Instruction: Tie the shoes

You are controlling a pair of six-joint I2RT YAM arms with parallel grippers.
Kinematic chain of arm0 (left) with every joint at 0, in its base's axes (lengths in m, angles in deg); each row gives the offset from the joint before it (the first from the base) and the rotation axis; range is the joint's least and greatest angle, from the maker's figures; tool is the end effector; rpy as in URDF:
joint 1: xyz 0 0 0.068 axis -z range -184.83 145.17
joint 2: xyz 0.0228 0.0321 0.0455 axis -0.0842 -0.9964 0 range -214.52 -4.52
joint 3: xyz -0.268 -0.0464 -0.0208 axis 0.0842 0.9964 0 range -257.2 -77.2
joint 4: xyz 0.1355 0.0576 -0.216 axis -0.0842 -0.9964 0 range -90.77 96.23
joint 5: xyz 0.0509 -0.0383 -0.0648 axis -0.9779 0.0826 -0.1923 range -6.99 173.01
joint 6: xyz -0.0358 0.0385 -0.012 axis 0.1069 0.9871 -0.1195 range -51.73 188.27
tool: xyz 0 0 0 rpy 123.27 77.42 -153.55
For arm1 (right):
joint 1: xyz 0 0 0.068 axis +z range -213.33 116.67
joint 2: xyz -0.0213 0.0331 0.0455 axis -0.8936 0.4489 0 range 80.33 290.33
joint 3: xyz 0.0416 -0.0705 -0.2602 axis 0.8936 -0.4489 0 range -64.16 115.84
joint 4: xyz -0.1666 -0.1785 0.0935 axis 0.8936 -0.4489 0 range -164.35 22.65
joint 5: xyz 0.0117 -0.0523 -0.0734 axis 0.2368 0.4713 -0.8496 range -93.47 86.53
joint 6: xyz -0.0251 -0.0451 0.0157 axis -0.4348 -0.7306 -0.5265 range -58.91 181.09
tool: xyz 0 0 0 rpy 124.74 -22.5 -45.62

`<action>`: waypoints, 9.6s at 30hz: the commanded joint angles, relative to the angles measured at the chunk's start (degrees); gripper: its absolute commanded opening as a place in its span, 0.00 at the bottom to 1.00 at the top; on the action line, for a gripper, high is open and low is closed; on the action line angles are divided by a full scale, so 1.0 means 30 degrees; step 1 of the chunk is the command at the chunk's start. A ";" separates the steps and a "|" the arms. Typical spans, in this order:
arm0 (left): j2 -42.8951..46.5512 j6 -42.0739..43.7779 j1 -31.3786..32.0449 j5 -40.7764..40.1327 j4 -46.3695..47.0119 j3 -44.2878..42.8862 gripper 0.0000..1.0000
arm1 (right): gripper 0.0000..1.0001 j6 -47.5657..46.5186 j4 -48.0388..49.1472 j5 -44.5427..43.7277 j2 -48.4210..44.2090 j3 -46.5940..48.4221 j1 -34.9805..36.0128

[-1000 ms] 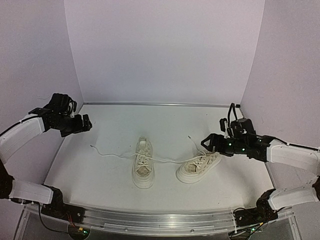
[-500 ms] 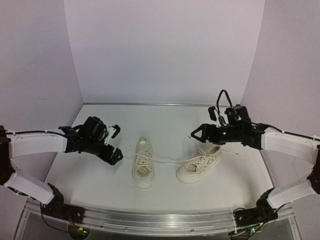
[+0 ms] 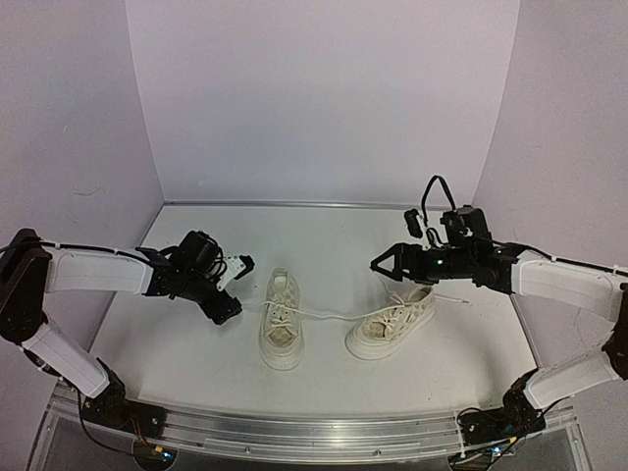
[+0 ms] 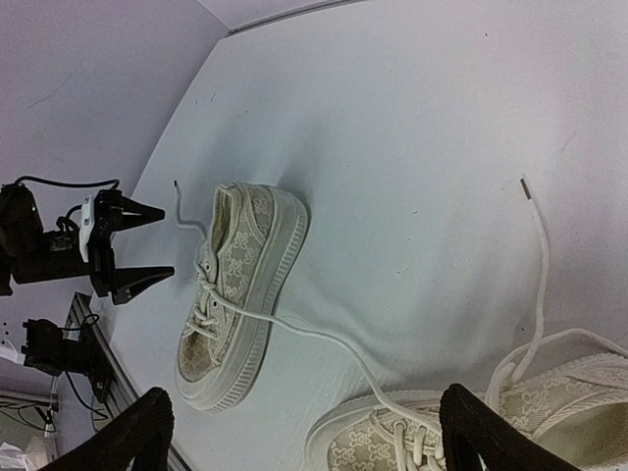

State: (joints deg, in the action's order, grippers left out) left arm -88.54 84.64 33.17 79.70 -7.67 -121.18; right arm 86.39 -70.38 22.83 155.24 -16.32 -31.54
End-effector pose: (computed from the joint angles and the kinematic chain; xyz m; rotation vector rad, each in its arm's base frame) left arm 0.2244 -0.1726 0.1758 1.1267 2.2451 -0.0822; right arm 0.2368 0.1652 0.2571 -0.4210 2.1835 1.0590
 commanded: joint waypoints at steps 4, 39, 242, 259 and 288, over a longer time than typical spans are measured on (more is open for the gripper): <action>-0.1095 0.3282 0.0075 0.0961 -0.2322 -0.1981 0.78 | 0.90 -0.0009 0.1372 0.0598 0.0557 -0.0041 -0.0039; -0.2853 0.6241 -0.1347 0.5702 0.1524 -0.2346 0.03 | 0.83 0.0006 0.2938 0.2591 0.1876 -0.0068 0.0038; -0.4766 0.7052 0.5660 -0.1310 1.8188 0.2886 0.00 | 0.49 -0.3851 -0.5701 -0.2902 0.7683 0.7151 0.4022; -0.4896 0.6934 0.5647 -0.1096 1.8262 0.2883 0.00 | 0.56 -0.6763 -0.9865 -0.6900 0.9134 0.8079 0.4022; -0.3945 0.6903 0.5645 -0.1059 1.8866 0.3553 0.00 | 0.00 -0.6523 -0.9998 -0.7843 0.7882 0.9669 0.3753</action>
State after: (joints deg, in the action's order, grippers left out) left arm -102.84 106.15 50.19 75.57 45.39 -111.66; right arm 65.67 -101.24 1.10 183.90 8.63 -19.70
